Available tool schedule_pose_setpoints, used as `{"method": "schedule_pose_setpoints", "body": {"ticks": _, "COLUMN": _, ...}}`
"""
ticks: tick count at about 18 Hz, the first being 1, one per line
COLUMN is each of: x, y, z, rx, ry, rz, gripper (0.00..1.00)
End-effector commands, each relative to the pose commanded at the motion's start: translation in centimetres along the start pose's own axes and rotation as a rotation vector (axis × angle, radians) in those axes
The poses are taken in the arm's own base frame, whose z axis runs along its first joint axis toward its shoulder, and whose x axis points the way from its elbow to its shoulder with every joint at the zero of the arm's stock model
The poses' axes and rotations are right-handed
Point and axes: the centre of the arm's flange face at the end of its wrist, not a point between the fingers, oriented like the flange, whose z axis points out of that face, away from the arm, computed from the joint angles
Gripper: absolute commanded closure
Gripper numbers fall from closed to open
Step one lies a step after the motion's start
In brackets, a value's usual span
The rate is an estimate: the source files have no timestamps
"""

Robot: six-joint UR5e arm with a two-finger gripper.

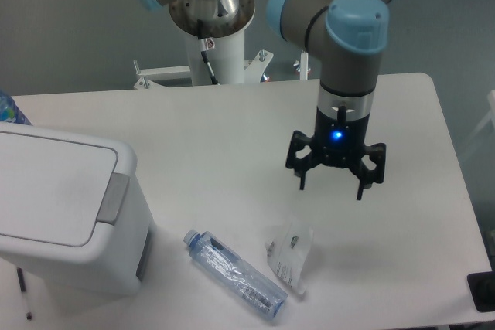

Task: Open the trash can
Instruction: 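Move the open gripper toward the trash can lid's grey handle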

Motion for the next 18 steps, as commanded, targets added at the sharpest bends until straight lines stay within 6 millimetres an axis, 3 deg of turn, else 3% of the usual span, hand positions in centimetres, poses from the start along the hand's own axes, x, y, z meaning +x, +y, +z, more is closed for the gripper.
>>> {"method": "schedule_pose_setpoints", "body": {"ticks": 4, "x": 3.9, "y": -3.5, "z": -1.1, "rx": 0.047, "ry": 0.026, "rz": -0.065, "gripper": 0.00}}
{"method": "schedule_pose_setpoints", "body": {"ticks": 9, "x": 7.5, "y": -6.3, "z": -3.0, "rx": 0.136, "ry": 0.157, "rz": -0.156, "gripper": 0.00}}
{"method": "schedule_pose_setpoints", "body": {"ticks": 14, "x": 12.4, "y": -7.0, "z": -2.4, "rx": 0.133, "ry": 0.231, "rz": -0.120, "gripper": 0.00}}
{"method": "schedule_pose_setpoints", "body": {"ticks": 18, "x": 14.0, "y": -6.2, "z": -0.2, "rx": 0.092, "ry": 0.260, "rz": -0.115, "gripper": 0.00}}
